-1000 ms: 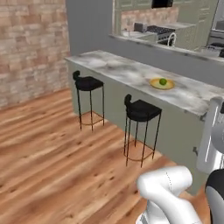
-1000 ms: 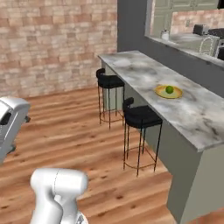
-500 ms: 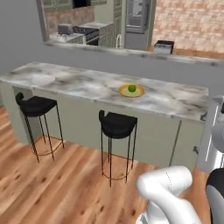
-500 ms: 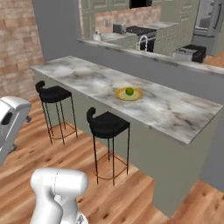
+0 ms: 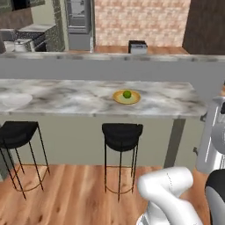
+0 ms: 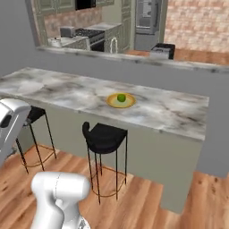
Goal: Transport the steak and lime to the fridge. Place the steak on the rack containing meat and place the lime on the rack containing the vegetable, ensuring meats and vegetables are on different racks.
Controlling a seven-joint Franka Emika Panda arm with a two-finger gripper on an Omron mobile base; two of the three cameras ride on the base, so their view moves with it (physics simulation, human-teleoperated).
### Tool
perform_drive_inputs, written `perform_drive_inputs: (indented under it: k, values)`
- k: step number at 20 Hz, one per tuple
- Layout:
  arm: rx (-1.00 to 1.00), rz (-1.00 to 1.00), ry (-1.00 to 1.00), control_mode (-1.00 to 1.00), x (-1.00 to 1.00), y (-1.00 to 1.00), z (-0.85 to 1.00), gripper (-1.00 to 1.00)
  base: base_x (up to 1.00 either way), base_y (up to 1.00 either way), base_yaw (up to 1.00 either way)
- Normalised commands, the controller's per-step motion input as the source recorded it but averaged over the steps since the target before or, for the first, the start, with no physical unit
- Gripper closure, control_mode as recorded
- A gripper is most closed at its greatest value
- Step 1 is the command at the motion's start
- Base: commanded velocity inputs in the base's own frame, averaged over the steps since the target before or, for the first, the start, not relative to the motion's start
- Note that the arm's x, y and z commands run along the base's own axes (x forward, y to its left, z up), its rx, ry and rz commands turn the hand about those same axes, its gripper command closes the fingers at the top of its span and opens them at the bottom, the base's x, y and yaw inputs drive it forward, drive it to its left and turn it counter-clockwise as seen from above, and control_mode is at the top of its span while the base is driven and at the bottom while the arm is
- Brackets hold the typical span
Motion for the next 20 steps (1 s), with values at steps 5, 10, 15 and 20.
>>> perform_drive_inputs:
  k: [5, 10, 15, 20]
  values:
    - [0.00, 0.00, 0.00, 1.00, 0.00, 0.00, 0.00, -1.00, 0.17, 1.00, -0.47]
    - [0.00, 0.00, 0.00, 1.00, 0.00, 0.00, 0.00, -1.00, 0.52, 0.63, -0.25]
    - [0.00, 0.00, 0.00, 1.00, 0.00, 0.00, 0.00, -1.00, 0.99, -0.09, -0.20]
    - [0.00, 0.00, 0.00, 1.00, 0.00, 0.00, 0.00, -1.00, 0.98, -0.32, -0.19]
